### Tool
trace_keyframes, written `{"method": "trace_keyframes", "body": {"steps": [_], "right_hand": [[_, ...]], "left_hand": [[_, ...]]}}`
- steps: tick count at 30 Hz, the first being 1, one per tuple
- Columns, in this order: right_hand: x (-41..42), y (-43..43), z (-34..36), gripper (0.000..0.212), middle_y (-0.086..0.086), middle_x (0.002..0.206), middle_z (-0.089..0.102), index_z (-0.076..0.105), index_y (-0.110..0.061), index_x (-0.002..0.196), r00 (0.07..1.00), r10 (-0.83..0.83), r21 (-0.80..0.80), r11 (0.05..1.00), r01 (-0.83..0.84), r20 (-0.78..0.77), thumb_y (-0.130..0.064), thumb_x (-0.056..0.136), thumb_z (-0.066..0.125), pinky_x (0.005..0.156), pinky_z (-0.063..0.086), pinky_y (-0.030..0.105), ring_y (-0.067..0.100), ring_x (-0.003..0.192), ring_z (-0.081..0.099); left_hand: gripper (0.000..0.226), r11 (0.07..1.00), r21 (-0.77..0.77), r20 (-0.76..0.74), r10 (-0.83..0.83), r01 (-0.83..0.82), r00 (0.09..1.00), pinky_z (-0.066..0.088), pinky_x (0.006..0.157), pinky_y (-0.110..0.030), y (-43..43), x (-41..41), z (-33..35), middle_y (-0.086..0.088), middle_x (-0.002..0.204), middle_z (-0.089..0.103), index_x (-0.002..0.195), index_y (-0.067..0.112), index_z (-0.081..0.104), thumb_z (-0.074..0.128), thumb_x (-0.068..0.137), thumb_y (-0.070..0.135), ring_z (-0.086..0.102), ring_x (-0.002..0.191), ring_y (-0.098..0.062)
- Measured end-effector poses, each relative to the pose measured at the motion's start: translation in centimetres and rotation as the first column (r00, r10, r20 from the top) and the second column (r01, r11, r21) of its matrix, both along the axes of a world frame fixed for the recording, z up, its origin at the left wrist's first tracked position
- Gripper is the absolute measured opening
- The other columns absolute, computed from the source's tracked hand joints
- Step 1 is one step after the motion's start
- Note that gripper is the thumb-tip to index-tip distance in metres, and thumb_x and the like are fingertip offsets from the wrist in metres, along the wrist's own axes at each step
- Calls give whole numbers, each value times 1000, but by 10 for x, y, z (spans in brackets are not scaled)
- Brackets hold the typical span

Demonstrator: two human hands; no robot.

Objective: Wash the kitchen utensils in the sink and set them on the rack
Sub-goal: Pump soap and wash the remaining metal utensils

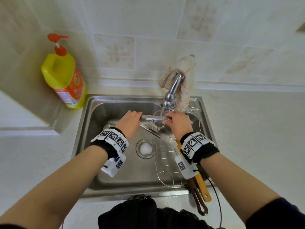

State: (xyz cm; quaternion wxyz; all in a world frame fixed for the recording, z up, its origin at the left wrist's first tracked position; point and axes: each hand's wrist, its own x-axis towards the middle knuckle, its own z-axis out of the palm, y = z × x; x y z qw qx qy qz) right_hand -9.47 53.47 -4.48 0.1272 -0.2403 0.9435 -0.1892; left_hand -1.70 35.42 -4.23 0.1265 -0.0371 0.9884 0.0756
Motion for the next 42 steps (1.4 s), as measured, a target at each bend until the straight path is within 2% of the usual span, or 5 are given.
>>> {"method": "trace_keyframes", "body": {"steps": [9,14,23,30,42], "right_hand": [[22,3,-25,33,2,113,61,58,-16,119,958,202,-91,978,-186,206,-36,94,49,89,46,33,20,104,58],[17,10,-23,46,9,114,58,47,-7,123,961,-31,-208,974,91,274,-42,95,43,92,49,40,22,100,59],[16,1,-16,26,9,101,59,49,-4,114,983,-171,173,972,159,61,-21,101,34,77,49,36,30,97,60],[25,-25,-12,20,18,99,58,54,-3,96,881,-449,67,894,444,147,-15,97,38,69,41,11,23,80,48],[41,-46,6,21,17,102,62,56,3,107,923,-383,177,907,381,-22,-6,97,40,72,50,34,28,88,61]], "left_hand": [[25,976,-215,70,51,-34,996,34,91,-36,-5,43,-7,0,109,59,112,18,44,25,101,32,54,101,-22],[27,964,-258,80,-48,67,996,32,91,-36,-3,47,5,0,96,64,109,18,44,22,102,32,58,90,-22],[29,962,-255,73,-82,98,994,32,92,-36,-24,59,18,6,68,51,99,21,51,25,100,35,51,67,-18],[35,950,-280,52,-126,136,991,34,95,-37,-61,82,29,0,92,65,117,20,52,24,100,33,62,88,-20],[25,912,-388,78,-114,136,990,37,88,-36,-102,91,22,0,90,67,100,21,54,30,98,28,63,87,-21]]}}
